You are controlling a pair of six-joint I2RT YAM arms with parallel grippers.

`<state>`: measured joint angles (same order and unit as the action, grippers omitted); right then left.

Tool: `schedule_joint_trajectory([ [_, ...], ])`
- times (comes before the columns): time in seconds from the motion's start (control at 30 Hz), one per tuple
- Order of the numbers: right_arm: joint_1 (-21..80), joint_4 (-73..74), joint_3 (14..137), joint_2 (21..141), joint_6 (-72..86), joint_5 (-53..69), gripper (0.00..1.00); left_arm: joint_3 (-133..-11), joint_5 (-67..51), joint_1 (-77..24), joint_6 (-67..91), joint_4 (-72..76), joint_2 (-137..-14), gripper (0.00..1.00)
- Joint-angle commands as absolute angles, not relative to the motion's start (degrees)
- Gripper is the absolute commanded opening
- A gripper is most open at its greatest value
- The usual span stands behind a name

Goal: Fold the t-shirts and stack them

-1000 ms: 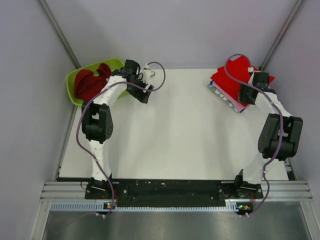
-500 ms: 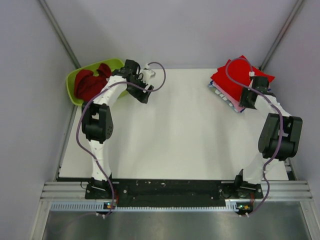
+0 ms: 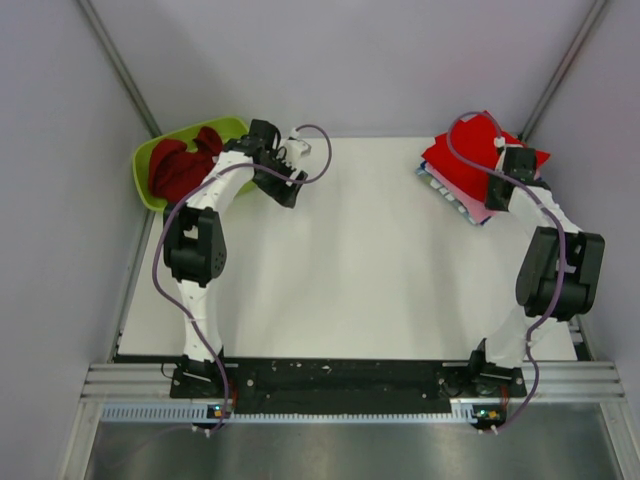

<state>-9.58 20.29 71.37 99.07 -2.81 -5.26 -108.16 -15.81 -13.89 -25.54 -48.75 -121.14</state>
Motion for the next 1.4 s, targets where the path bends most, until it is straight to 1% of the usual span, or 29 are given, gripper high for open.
schedule_joint_trajectory([
  [0.0,-9.4,18.9,74.2,97.3,-4.0,-6.5,0.08,-109.0,-17.1,-13.6,-26.4,-49.6,-120.3,0.84],
  [0.1,-9.4,20.2,74.3,96.9,-4.0,-6.3,0.00,-109.1,-17.1,-13.6,-26.4,-49.7,-120.3,0.84],
  [0.37,-9.1,24.8,73.6,92.3,-0.4,-2.5,0.00,-109.1,-17.0,-13.6,-26.9,-49.7,-120.1,0.84],
  [0.5,-9.1,26.0,70.7,90.0,1.8,-0.5,0.00,-108.9,-17.2,-13.6,-27.1,-49.6,-119.9,0.83],
  [0.9,-11.2,26.0,68.5,94.6,5.9,5.1,0.00,-106.9,-17.2,-13.5,-27.7,-48.8,-118.7,0.83],
  [0.93,-11.9,26.0,68.3,94.6,6.8,6.2,0.02,-106.9,-17.2,-13.5,-27.6,-48.8,-118.8,0.84],
  [1.0,-13.5,26.0,67.7,94.3,7.8,8.9,0.09,-107.0,-17.4,-13.5,-27.7,-48.7,-118.9,0.84],
  [1.03,-13.8,26.0,67.5,94.0,7.9,9.4,0.15,-107.0,-17.6,-13.5,-27.7,-48.6,-119.0,0.84],
  [1.13,-13.8,27.9,68.7,93.4,8.0,11.9,0.39,-107.6,-17.7,-13.5,-27.5,-48.7,-119.4,0.84],
  [1.2,-13.8,31.4,70.6,92.5,7.3,13.2,0.45,-108.0,-17.5,-13.5,-27.5,-49.0,-119.7,0.84],
  [1.23,-13.8,32.2,71.3,91.2,7.1,13.1,0.46,-108.2,-17.5,-13.5,-27.6,-49.3,-119.9,0.84],
  [1.37,-14.8,31.6,74.6,86.1,8.0,13.4,0.55,-108.6,-17.3,-13.5,-27.8,-49.8,-120.0,0.84],
])
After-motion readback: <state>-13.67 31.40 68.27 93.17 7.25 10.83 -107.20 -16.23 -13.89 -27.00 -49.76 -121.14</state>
